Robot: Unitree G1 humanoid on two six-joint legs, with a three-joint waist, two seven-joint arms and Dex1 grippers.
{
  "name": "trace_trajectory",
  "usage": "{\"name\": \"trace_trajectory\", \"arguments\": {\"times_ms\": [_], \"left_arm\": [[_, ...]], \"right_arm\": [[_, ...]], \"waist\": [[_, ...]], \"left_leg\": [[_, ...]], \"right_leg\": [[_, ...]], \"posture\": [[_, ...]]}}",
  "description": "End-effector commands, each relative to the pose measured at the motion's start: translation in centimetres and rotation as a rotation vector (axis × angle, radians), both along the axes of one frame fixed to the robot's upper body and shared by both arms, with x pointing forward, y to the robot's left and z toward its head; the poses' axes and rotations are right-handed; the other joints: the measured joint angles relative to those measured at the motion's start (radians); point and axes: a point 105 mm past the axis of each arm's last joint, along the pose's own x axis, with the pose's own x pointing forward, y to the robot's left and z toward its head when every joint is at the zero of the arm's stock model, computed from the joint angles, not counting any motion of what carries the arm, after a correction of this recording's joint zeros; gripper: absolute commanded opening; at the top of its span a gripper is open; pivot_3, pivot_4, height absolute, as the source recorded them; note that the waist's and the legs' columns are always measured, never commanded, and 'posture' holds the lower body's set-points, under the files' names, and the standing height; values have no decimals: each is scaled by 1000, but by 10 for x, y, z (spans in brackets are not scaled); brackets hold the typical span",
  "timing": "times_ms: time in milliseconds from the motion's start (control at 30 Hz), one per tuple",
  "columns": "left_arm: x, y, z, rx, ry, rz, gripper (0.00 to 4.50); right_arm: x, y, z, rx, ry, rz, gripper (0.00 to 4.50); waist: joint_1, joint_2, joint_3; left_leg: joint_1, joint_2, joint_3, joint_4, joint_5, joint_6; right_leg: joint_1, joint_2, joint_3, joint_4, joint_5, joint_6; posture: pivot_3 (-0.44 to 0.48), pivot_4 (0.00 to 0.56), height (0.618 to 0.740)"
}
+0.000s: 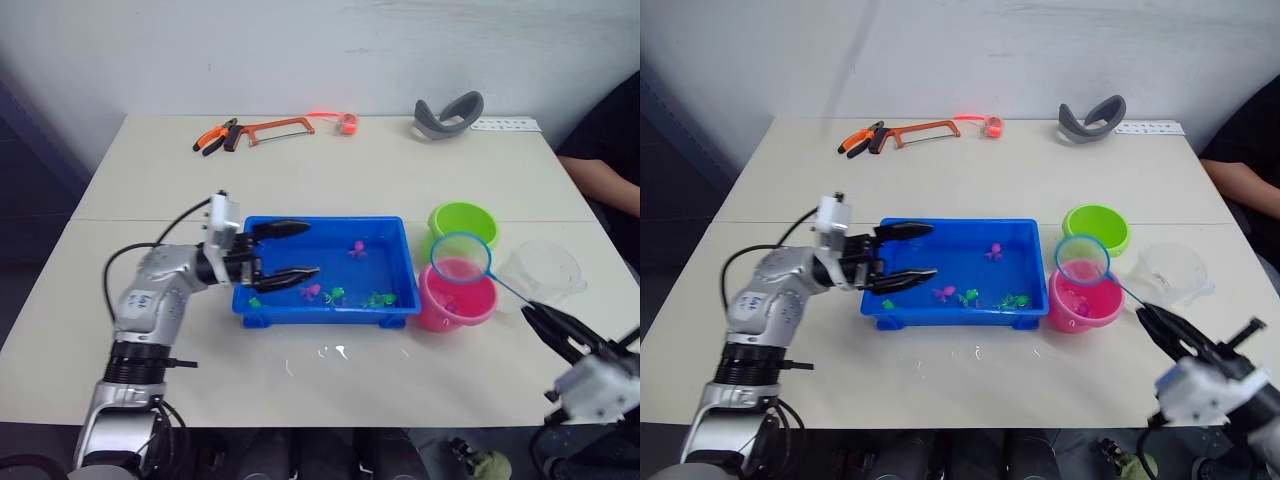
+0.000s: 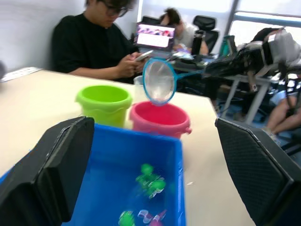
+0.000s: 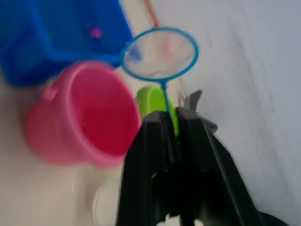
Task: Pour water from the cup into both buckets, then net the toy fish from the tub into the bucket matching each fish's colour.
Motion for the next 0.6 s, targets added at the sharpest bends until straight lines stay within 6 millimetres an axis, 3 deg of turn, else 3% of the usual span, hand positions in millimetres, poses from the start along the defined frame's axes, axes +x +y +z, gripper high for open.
{"name": "trace_trajectory", "arguments": {"times_ms": [33,167,267,400,500,600], "left_arm": [[7,56,7,-1,-3,167,4477],[8,80,3,19,-2,267,4477],[5,86,1,16,-8,311,4477],[0,86,0,7,-13,330,4477],[-3,86,1,4,-18,346,4477],[-4,86,1,3,-21,357,4477]], "right_arm": [[39,28,43,492,212,76,0],[67,44,57,668,360,65,0],[83,56,51,728,534,12,0],[84,82,43,764,796,44,0],[73,99,34,748,1017,86,0],[77,103,27,748,1087,44,0]], "waist": [[-2,0,0],[0,0,0],[12,0,0],[13,0,0],[11,0,0],[9,0,0]], "left_leg": [[0,0,0,0,0,0],[-1,0,-1,1,-1,1],[-2,0,-3,1,-1,1],[-7,0,-6,1,-2,3],[-8,0,-6,1,-3,3],[-8,0,-6,1,-4,3]], "right_leg": [[0,-1,0,0,0,0],[0,-2,-2,0,0,0],[-1,-2,-4,-1,0,0],[-1,-4,-7,-7,0,0],[-1,-4,-9,-8,0,0],[0,-4,-10,-7,0,1]], "posture": [[0,150,740],[0,150,740],[0,150,740],[0,150,740],[0,150,740],[0,150,740]]}}
